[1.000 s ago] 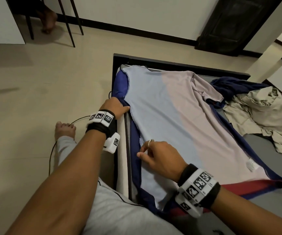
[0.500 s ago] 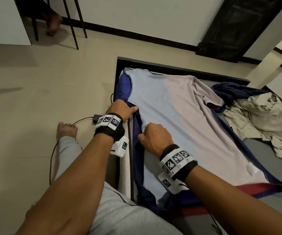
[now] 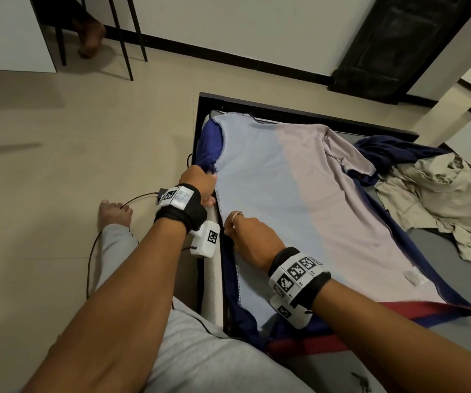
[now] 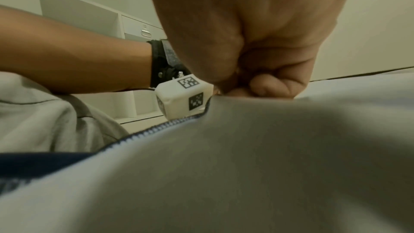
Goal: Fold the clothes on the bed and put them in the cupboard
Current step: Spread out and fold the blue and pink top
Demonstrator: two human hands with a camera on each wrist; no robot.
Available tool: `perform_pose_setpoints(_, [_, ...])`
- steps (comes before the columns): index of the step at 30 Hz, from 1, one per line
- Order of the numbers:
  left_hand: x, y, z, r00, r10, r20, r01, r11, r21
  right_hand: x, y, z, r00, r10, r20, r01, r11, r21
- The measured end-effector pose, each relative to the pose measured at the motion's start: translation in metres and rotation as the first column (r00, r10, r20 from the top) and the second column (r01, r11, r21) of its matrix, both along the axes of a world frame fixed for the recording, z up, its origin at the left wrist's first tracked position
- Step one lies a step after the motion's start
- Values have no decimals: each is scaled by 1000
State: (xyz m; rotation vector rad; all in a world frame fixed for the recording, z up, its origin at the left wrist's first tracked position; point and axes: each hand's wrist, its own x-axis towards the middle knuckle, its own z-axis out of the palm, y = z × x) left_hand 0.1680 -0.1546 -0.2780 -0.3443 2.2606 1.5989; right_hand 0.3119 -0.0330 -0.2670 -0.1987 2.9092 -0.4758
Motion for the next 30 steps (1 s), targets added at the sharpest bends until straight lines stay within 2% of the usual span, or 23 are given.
perform_pose_setpoints(3, [3,1,3,1000,15,12,-15,1000,8,0,0,-1,998,2,60,2,998,-64])
perform_pose_setpoints(6, [12,1,7,999,-27,-29,27,1000,-13,8,-1,3,990,92,111,-80,991,-110])
perform_pose_setpoints(8, [19,-1,6,991,-112,-79,104,989,-101,16,4,7,978,128,168,-90,972,-218])
perform_pose_setpoints(11, [29,-1,10,964,-256,-69,227,930,-288,36,19,11,922,152,357,20,900,-435])
perform_pose_setpoints(13, [36,2,16,947,-316,-55,275,888,-368,53,31,13,907,191,375,8,883,-470])
perform_pose_setpoints(17, [56,8,19,924,-381,-44,302,793,-530,84,53,21,940,244,238,-164,936,-312])
perform_pose_setpoints(23, [87,14,20,909,-414,-56,269,682,-680,125,69,15,869,399,292,-387,917,-101])
perform_pose_setpoints(27, [103,17,18,899,-429,-90,253,676,-692,140,55,15,844,471,256,-488,873,2])
perform_pose_setpoints(30, [114,19,20,904,-413,-113,228,688,-689,151,41,9,858,488,159,-503,861,75])
